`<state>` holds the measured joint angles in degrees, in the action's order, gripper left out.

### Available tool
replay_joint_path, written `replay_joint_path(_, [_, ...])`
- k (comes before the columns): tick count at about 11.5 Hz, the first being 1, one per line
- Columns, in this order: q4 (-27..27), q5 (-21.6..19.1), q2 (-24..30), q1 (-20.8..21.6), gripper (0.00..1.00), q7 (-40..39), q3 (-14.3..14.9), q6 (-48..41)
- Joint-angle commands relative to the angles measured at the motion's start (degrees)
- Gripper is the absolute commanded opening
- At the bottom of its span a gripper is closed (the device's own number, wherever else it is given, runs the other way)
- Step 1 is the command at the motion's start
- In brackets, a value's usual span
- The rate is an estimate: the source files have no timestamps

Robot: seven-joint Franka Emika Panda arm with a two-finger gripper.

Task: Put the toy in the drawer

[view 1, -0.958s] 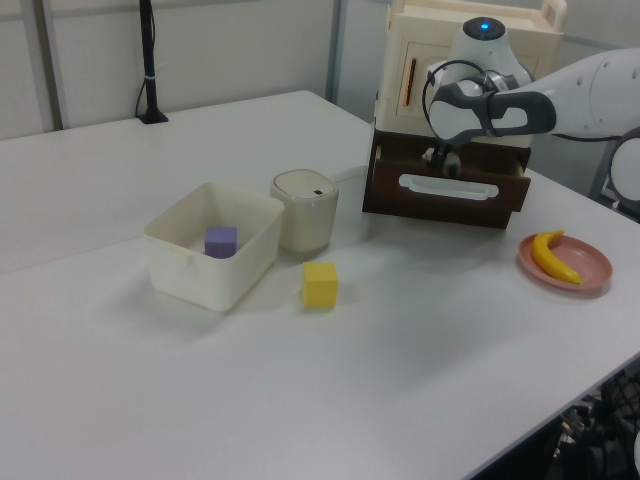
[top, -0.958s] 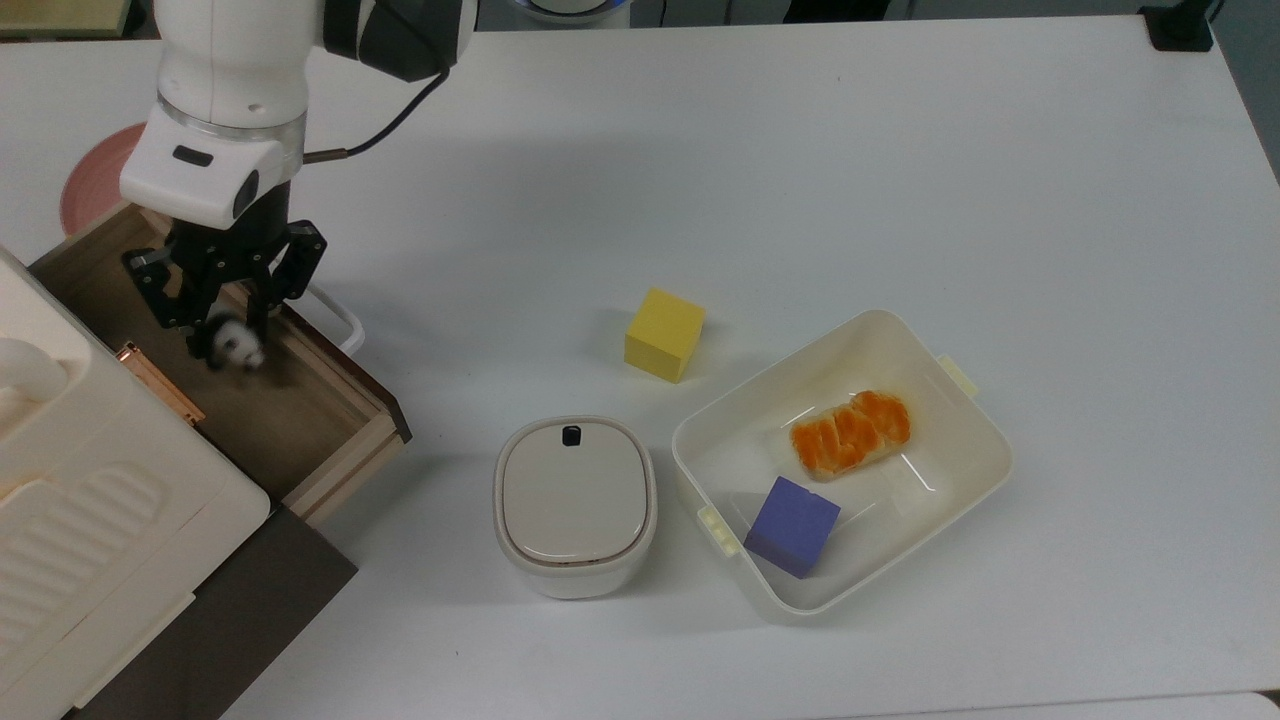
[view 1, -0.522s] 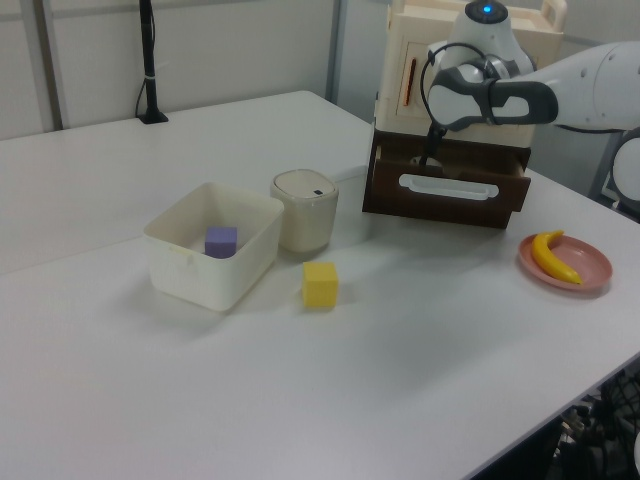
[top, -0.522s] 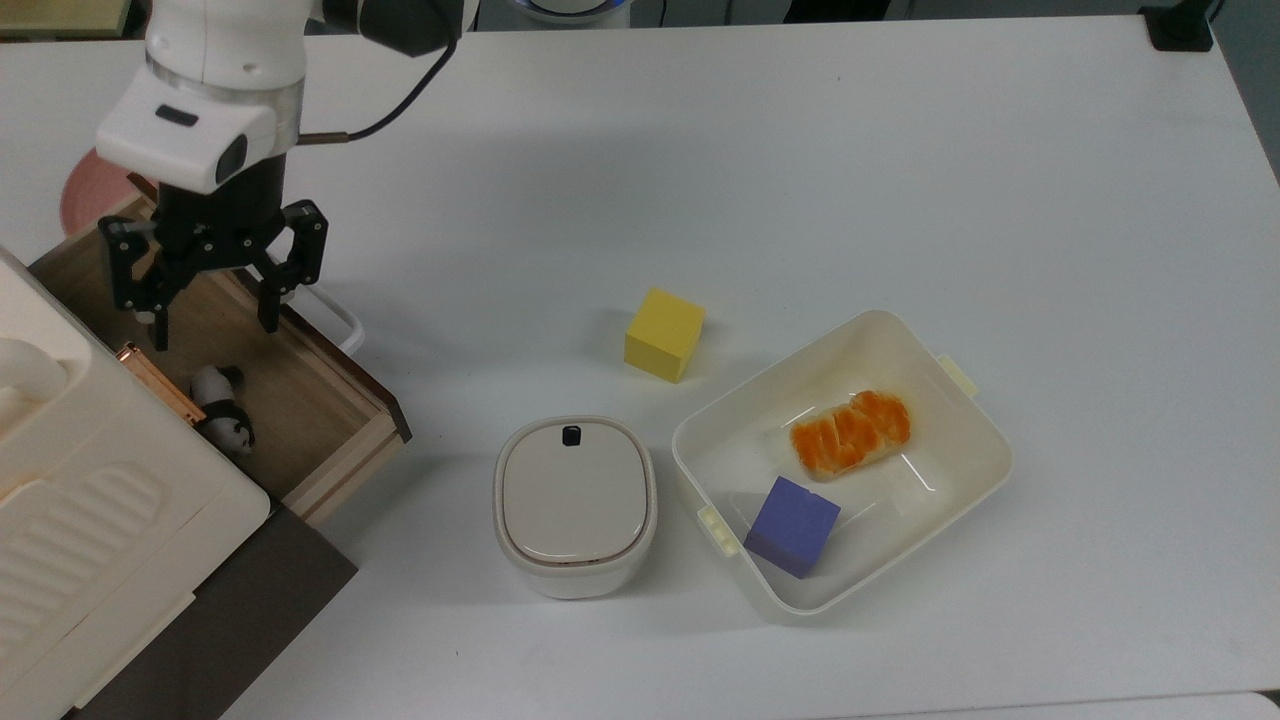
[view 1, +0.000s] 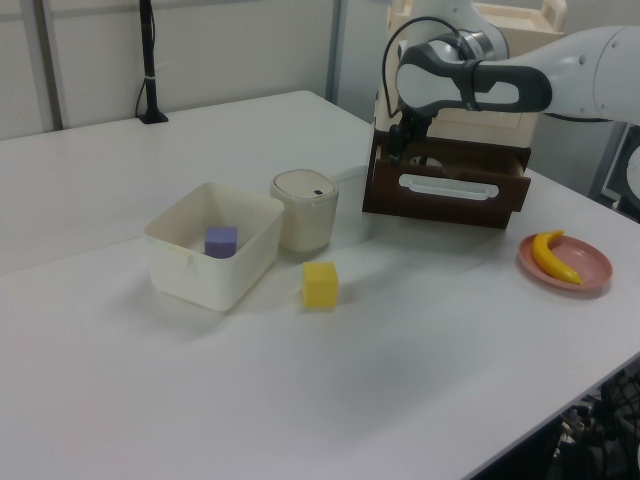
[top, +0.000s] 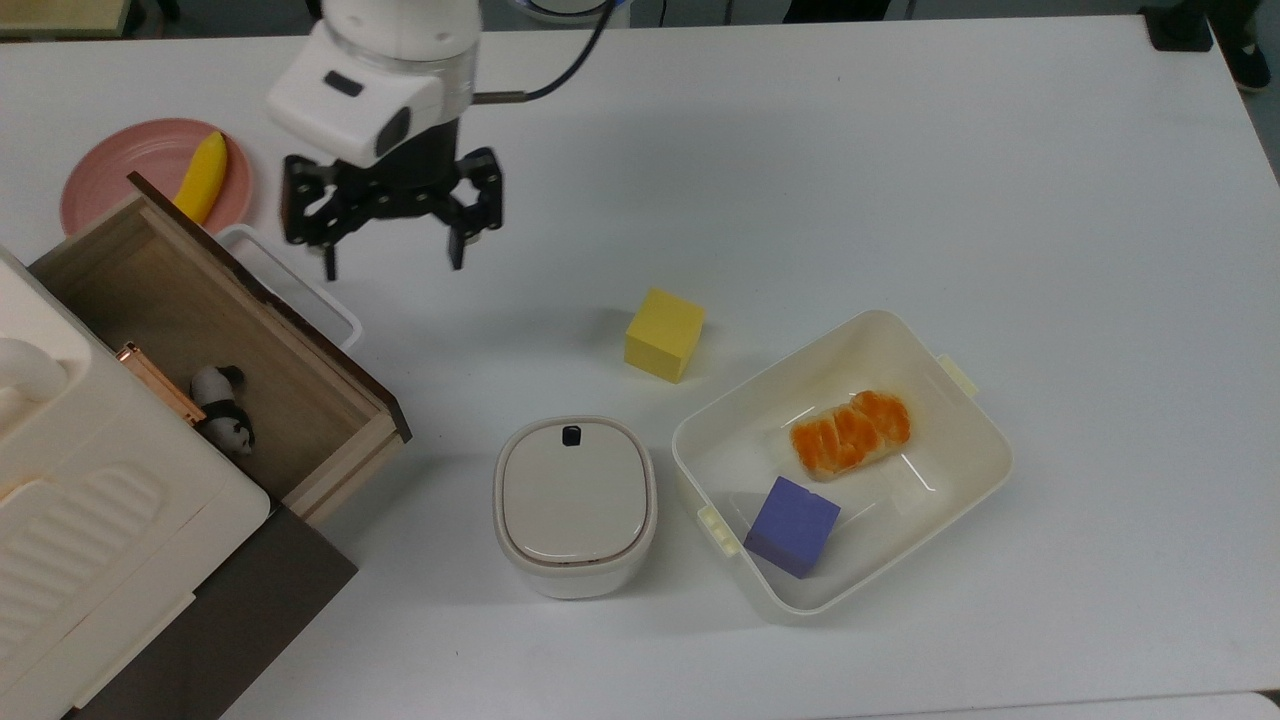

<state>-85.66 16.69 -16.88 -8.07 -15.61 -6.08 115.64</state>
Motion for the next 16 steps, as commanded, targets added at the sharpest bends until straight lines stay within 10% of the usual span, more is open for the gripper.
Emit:
replay_joint_path(1, [-3.02,-7.35,5.00,2.00,1.00,6.28,0.54,-9.44])
replay_joint_path(3, [-4.42,-12.54,8.07,1.83,1.00,11.53,0.63,-14.98])
replay_joint_path(12, [-11.28,-12.83,16.88,2.09,1.00,16.22,1.33,-19.40])
replay_joint_path(16, [-11.11,-12.91,17.05,10.60,1.00,16.40,9.06,-19.40])
